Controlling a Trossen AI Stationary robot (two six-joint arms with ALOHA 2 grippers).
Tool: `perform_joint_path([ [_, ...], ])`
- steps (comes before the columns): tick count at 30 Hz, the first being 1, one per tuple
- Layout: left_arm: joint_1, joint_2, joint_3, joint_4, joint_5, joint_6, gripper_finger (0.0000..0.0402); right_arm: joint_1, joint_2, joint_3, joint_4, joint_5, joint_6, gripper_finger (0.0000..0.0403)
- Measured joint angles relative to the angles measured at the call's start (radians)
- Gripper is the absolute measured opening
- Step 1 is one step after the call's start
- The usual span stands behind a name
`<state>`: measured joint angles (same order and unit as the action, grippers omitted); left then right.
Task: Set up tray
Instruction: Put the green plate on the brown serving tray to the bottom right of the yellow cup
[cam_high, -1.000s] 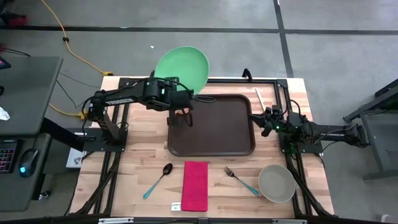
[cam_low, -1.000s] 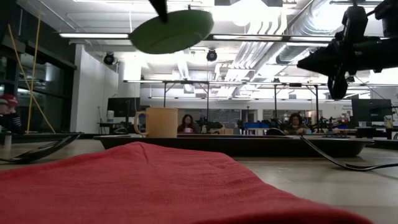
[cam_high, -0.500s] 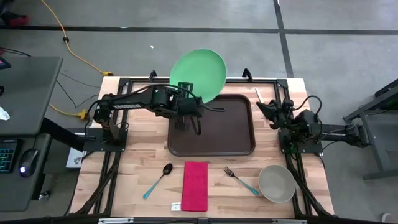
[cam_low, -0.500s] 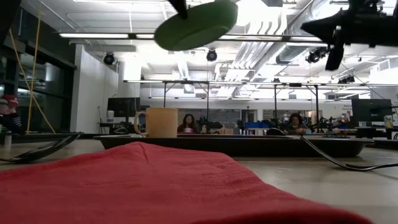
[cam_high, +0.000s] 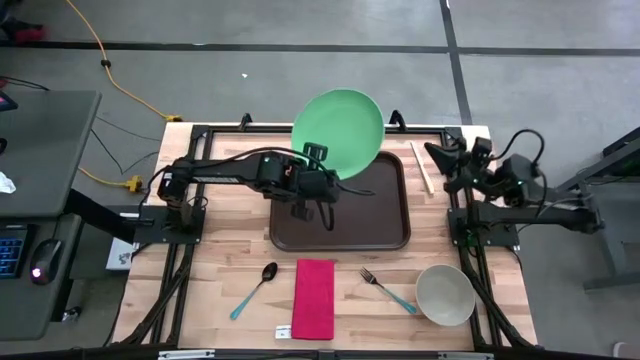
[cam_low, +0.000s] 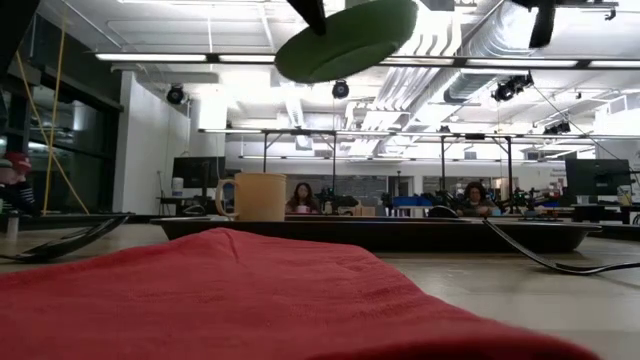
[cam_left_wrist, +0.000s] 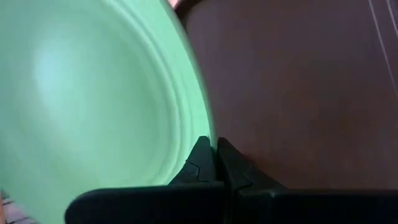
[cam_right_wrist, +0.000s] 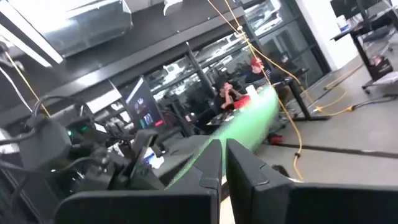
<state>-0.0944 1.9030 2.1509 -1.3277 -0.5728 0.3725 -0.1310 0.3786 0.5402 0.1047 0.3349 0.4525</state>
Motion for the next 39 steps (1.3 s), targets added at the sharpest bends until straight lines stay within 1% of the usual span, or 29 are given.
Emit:
perform_joint_path([
  [3,-0.003,0.005,0.000,0.000,-0.002,0.001,0.0012,0.000,0.060,0.096,-0.059,0.000,-0.041,0.0000],
  [8,-0.020,0.003,0.000,0.021,-0.019,0.021,0.0012,0.000,0.178,0.262,-0.230,0.006,-0.093,0.0000],
  [16,-0.040,0.014,0.001,0.039,-0.041,0.053,0.0012,-0.002,0.394,0.510,-0.449,0.009,-0.096,0.0000],
  [21,-0.052,0.029,0.002,0.028,-0.055,0.069,0.0012,-0.049,0.492,0.692,-0.603,0.018,-0.083,0.0002],
  [24,-0.059,0.046,-0.001,0.008,-0.069,0.078,0.0012,-0.093,0.548,0.796,-0.728,-0.013,-0.067,0.0012],
  [27,-0.066,0.061,0.000,0.006,-0.073,0.098,0.0012,-0.139,0.601,0.881,-0.838,-0.056,-0.060,0.0032],
  [33,-0.066,0.086,-0.001,0.019,-0.111,0.128,0.0012,-0.217,0.687,0.982,-0.971,-0.145,-0.051,0.0076],
  [36,-0.066,0.091,0.001,0.030,-0.120,0.132,0.0012,-0.258,0.723,1.001,-1.032,-0.161,-0.052,0.0088],
  [39,-0.066,0.094,0.000,0.024,-0.126,0.133,0.0012,-0.304,0.750,1.004,-1.068,-0.205,-0.053,0.0095],
])
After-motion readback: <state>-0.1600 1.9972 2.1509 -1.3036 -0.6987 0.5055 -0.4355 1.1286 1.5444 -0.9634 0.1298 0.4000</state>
